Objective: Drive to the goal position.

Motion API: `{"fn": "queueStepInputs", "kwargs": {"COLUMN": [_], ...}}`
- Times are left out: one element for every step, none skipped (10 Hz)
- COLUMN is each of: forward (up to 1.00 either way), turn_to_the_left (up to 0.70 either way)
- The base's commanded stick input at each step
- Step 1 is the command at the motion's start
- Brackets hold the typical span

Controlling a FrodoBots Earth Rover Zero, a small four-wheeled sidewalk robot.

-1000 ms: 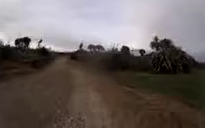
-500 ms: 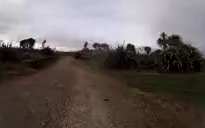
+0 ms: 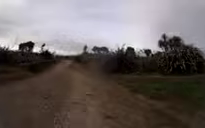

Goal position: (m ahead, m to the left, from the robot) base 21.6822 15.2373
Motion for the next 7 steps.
{"fn": "queueStepInputs", "kwargs": {"forward": [0.85, 0.85, 0.85, 0.85, 0.85, 0.85, 0.85], "turn_to_the_left": [0.02, 0.02, 0.02, 0.02, 0.02, 0.02, 0.02]}}
